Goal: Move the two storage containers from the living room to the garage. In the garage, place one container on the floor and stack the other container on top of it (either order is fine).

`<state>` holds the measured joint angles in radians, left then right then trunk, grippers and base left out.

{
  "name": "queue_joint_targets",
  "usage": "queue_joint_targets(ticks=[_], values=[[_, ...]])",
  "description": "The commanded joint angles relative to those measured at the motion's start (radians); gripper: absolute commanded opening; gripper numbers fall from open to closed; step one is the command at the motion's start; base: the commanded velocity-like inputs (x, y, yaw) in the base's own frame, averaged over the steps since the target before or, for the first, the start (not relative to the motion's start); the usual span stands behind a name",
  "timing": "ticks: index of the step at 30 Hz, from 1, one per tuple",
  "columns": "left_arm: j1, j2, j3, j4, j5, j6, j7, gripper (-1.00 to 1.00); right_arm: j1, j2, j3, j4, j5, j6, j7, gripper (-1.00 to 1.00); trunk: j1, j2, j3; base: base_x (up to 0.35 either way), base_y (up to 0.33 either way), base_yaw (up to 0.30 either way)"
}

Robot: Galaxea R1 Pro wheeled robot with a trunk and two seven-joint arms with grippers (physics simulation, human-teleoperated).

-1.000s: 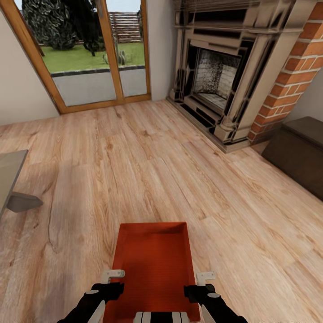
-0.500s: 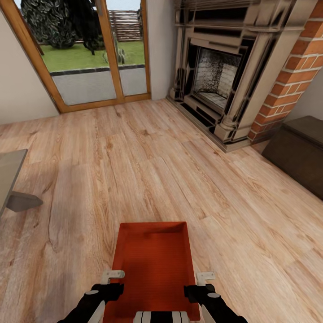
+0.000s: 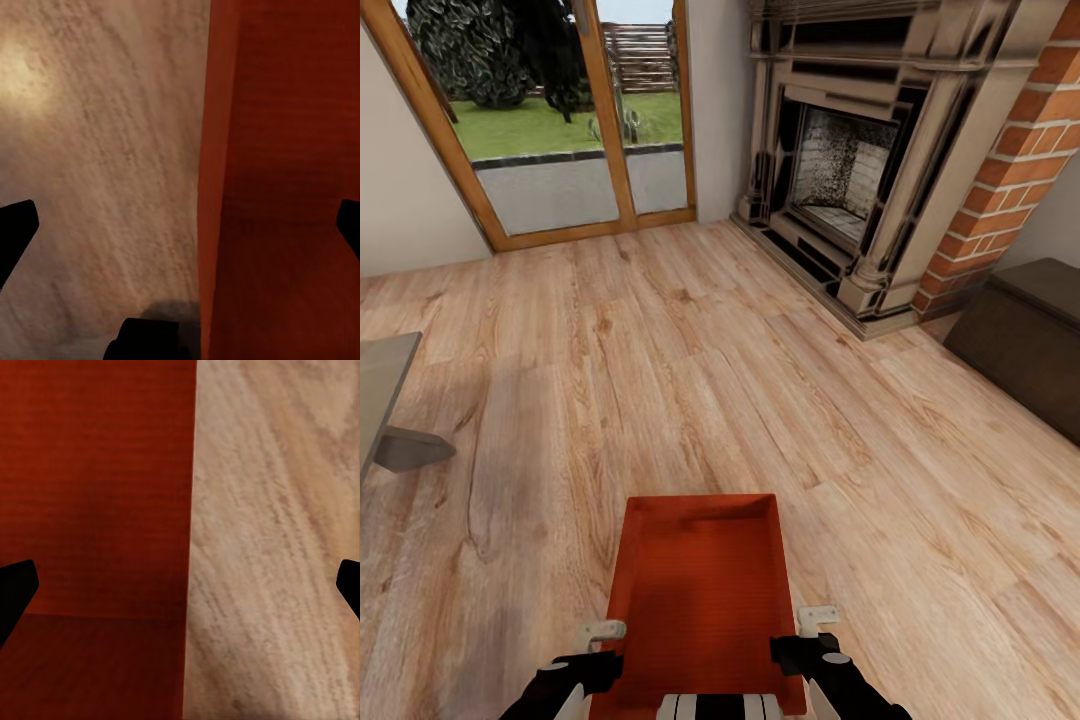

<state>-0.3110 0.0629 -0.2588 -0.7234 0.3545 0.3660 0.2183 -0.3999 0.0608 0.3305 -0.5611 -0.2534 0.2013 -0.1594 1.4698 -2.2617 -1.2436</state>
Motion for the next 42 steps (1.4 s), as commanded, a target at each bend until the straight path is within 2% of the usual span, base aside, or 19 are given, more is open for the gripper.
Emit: queue_joint_targets(ticks=[1, 32, 33, 38, 42], values=[[0.0, 0.002, -0.006, 0.0, 0.011, 0.003, 0.009, 1.0, 0.0, -0.001, 0.007, -0.002, -0.01, 0.004, -0.009, 1.0, 0.0, 0.0, -0.001, 0.0, 0.0, 0.0], [0.0, -0.001, -0.008, -0.002, 0.012, 0.001, 0.009, 1.0, 0.0, -0.001, 0.007, -0.002, -0.009, 0.004, -0.009, 1.0, 0.0, 0.0, -0.001, 0.0, 0.0, 0.0], [0.0, -0.001, -0.008, -0.002, 0.012, 0.001, 0.009, 1.0, 0.0, -0.001, 0.007, -0.002, -0.009, 0.004, -0.009, -1.0, 0.0, 0.0, -0.001, 0.0, 0.0, 0.0], [0.0, -0.003, -0.009, -0.002, 0.012, 0.001, 0.009, 1.0, 0.0, -0.001, 0.007, -0.002, -0.01, 0.004, -0.009, -1.0, 0.0, 0.0, -0.001, 0.0, 0.0, 0.0], [0.0, -0.022, -0.01, -0.001, 0.011, 0.001, 0.009, 1.0, 0.0, -0.001, 0.007, -0.002, -0.01, 0.004, -0.009, -1.0, 0.0, 0.0, -0.001, 0.0, 0.0, 0.0]])
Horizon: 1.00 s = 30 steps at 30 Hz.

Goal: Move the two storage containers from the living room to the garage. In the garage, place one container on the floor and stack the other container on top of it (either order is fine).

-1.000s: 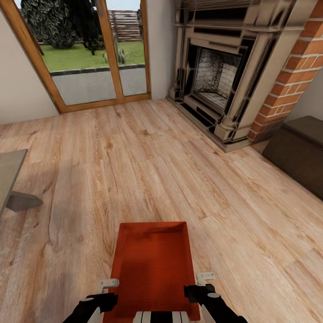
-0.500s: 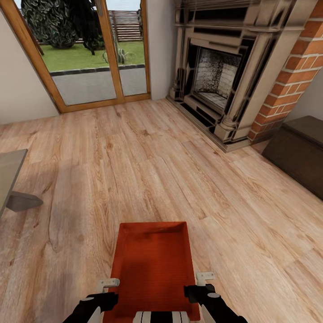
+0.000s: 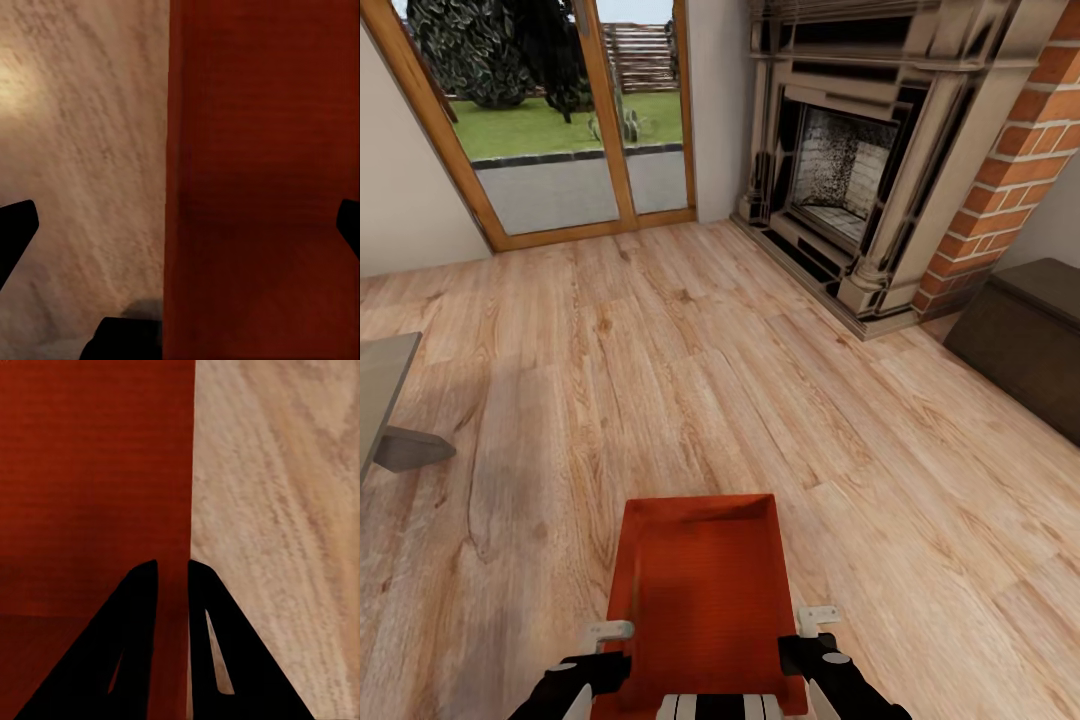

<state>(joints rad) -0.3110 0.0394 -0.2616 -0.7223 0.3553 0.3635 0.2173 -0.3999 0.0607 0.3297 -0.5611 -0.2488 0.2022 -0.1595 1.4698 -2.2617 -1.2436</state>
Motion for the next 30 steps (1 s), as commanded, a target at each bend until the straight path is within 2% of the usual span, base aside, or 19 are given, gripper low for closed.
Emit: queue_joint_targets(ticks=[1, 9, 25, 26, 30], values=[[0.0, -0.001, -0.007, -0.002, 0.01, 0.003, 0.01, 1.0, 0.0, -0.001, 0.008, -0.002, -0.014, 0.003, -0.009, -1.0, 0.0, 0.0, -0.001, 0.0, 0.0, 0.0], [0.0, -0.01, -0.006, 0.0, 0.01, 0.003, 0.01, 1.0, 0.0, -0.001, 0.008, -0.002, -0.015, 0.003, -0.009, -1.0, 0.0, 0.0, -0.001, 0.0, 0.0, 0.0], [0.0, -0.009, -0.004, 0.0, 0.007, 0.003, 0.01, 1.0, 0.0, -0.001, 0.008, -0.002, -0.014, 0.003, -0.009, -1.0, 0.0, 0.0, -0.001, 0.0, 0.0, 0.0], [0.0, -0.009, -0.004, 0.0, 0.007, 0.003, 0.01, -1.0, 0.0, -0.001, 0.008, -0.002, -0.015, 0.003, -0.009, -1.0, 0.0, 0.0, -0.001, 0.0, 0.0, 0.0], [0.0, -0.009, -0.004, 0.0, 0.007, 0.003, 0.01, -1.0, 0.0, -0.001, 0.008, -0.002, -0.014, 0.003, -0.009, -1.0, 0.0, 0.0, -0.001, 0.0, 0.0, 0.0]])
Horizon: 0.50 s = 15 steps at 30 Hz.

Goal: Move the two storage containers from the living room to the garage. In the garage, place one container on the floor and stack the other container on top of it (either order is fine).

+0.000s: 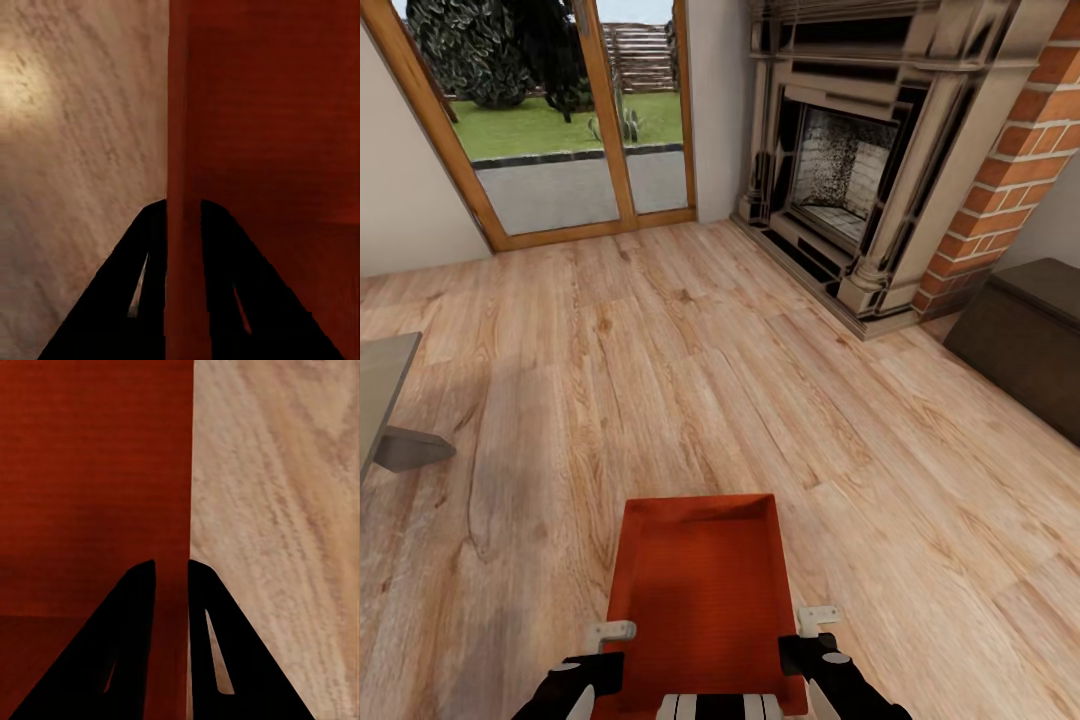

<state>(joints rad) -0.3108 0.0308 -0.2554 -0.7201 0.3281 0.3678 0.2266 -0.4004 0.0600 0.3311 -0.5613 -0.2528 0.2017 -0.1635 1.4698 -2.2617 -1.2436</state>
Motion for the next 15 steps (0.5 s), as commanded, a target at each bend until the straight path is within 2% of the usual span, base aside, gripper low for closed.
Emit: queue_joint_targets(ticks=[1, 15], values=[[-0.001, 0.0, -0.01, -0.002, 0.034, -0.001, 0.0, -1.0, 0.0, 0.0, 0.006, -0.002, -0.01, 0.004, -0.005, -1.0, 0.0, 0.0, -0.001, 0.0, 0.0, 0.0], [-0.001, 0.0, -0.01, -0.002, 0.034, -0.001, 0.0, -1.0, 0.0, 0.0, 0.006, -0.002, -0.01, 0.004, -0.005, -1.0, 0.0, 0.0, -0.001, 0.0, 0.0, 0.0]])
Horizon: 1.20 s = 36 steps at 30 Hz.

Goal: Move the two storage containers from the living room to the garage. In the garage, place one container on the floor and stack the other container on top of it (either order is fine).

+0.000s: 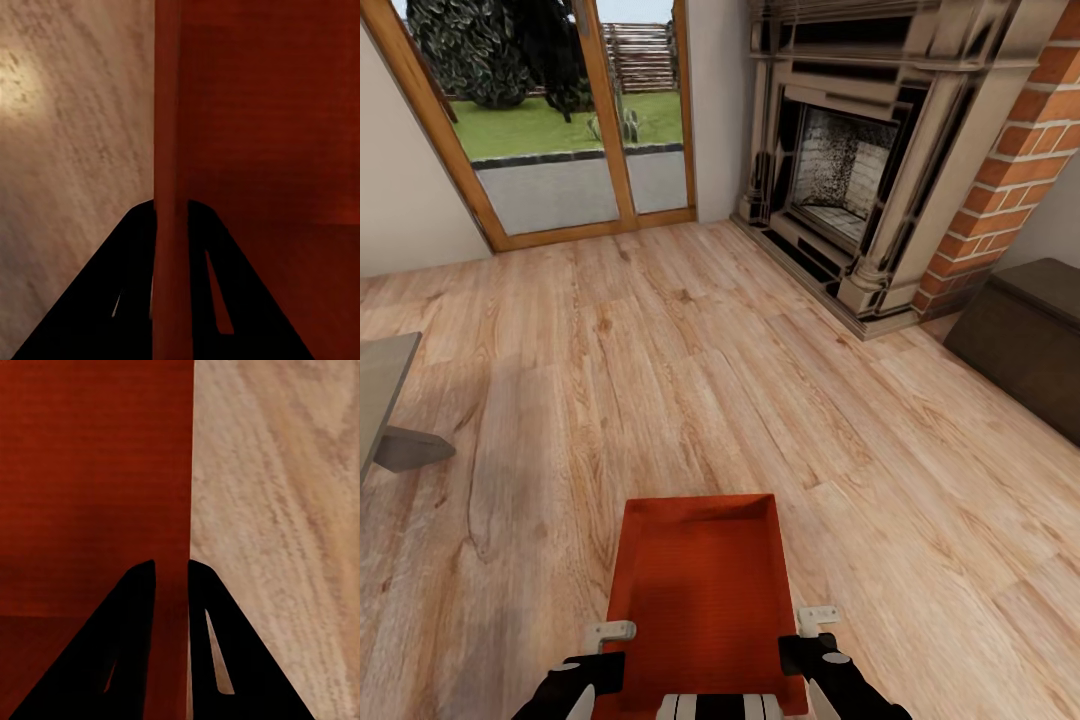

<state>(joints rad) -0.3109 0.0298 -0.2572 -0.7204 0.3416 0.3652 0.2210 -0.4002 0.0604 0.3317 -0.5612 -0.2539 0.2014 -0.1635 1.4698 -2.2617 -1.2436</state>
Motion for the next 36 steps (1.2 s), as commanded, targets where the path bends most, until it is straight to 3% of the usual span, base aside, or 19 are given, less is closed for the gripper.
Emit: queue_joint_targets(ticks=[1, 36], values=[[-0.001, 0.001, -0.008, -0.002, 0.02, 0.001, 0.006, -1.0, 0.0, -0.001, 0.006, -0.002, -0.008, 0.004, -0.005, -1.0, 0.0, 0.0, -0.001, 0.0, 0.0, 0.0], [-0.001, 0.005, -0.005, -0.003, 0.02, 0.0, 0.006, -1.0, 0.0, -0.001, 0.006, -0.002, -0.008, 0.004, -0.005, -1.0, 0.0, 0.0, 0.001, 0.0, 0.0, 0.0]])
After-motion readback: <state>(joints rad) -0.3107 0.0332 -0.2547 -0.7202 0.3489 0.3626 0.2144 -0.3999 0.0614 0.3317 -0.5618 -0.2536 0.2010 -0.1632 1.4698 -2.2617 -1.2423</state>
